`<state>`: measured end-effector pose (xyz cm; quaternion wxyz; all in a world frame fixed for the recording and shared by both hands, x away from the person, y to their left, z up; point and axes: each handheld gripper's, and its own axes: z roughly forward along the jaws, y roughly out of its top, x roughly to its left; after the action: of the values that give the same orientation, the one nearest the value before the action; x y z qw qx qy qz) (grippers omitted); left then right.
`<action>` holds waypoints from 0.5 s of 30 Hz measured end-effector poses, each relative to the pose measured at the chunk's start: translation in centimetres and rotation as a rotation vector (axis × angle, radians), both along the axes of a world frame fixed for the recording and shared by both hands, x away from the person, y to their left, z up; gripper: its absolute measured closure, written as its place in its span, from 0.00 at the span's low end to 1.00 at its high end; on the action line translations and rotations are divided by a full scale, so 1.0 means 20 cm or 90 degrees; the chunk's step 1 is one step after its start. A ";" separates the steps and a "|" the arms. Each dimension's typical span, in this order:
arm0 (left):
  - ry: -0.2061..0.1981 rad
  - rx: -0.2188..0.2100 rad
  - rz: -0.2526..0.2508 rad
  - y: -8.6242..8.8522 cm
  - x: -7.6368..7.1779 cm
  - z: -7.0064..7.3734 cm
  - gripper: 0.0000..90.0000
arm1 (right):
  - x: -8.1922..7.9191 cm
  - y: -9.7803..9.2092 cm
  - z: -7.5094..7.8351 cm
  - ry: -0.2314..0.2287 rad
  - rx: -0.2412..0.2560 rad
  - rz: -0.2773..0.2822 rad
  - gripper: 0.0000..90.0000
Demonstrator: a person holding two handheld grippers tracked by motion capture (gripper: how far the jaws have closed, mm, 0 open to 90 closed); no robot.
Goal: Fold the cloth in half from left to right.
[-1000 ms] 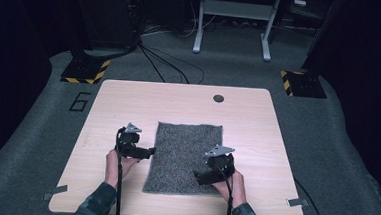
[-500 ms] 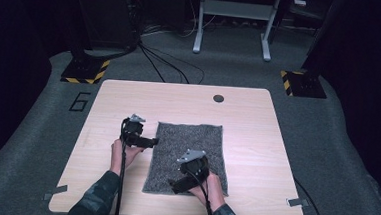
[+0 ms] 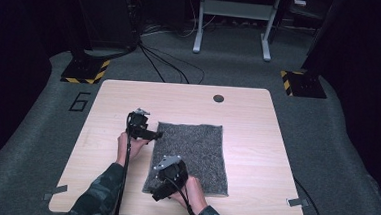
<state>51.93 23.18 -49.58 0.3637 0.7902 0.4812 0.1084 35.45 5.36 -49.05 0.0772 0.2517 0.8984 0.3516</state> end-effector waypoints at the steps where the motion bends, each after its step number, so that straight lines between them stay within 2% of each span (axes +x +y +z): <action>1: 0.005 -0.003 -0.002 -0.01 0.03 -0.01 0.17 | -0.01 0.03 -0.01 0.001 -0.005 0.018 0.10; 2: 0.005 -0.003 -0.002 -0.01 0.03 -0.01 0.18 | -0.01 0.03 -0.01 0.001 -0.005 0.018 0.10; 3: 0.001 -0.004 0.004 -0.02 0.04 -0.01 0.18 | -0.02 0.06 -0.02 0.000 -0.007 0.022 0.15; 4: 0.001 0.006 -0.003 -0.02 0.05 -0.01 0.20 | -0.03 0.08 -0.02 -0.004 -0.011 0.025 0.17; 5: 0.005 0.004 -0.005 -0.04 0.06 -0.03 0.23 | -0.04 0.10 -0.03 -0.006 -0.005 0.024 0.20; 9: 0.001 0.016 -0.006 -0.04 0.09 -0.03 0.26 | -0.05 0.13 -0.03 -0.010 -0.018 0.027 0.32; 11: 0.002 0.013 -0.005 -0.04 0.11 -0.03 0.27 | -0.06 0.15 -0.05 -0.014 -0.014 0.026 0.38; 12: 0.007 0.003 0.004 -0.05 0.11 -0.03 0.29 | -0.06 0.16 -0.04 -0.011 -0.023 0.027 0.41; 14: 0.002 0.013 0.001 -0.04 0.12 -0.04 0.32 | -0.07 0.17 -0.05 -0.021 -0.018 0.024 0.45; 15: 0.005 0.020 -0.002 -0.04 0.13 -0.05 0.35 | -0.08 0.18 -0.06 -0.025 -0.027 0.022 0.51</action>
<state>54.61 22.28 -50.53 0.3497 0.7970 0.4795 0.1122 33.83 9.04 -50.24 0.0942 0.2275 0.9080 0.3388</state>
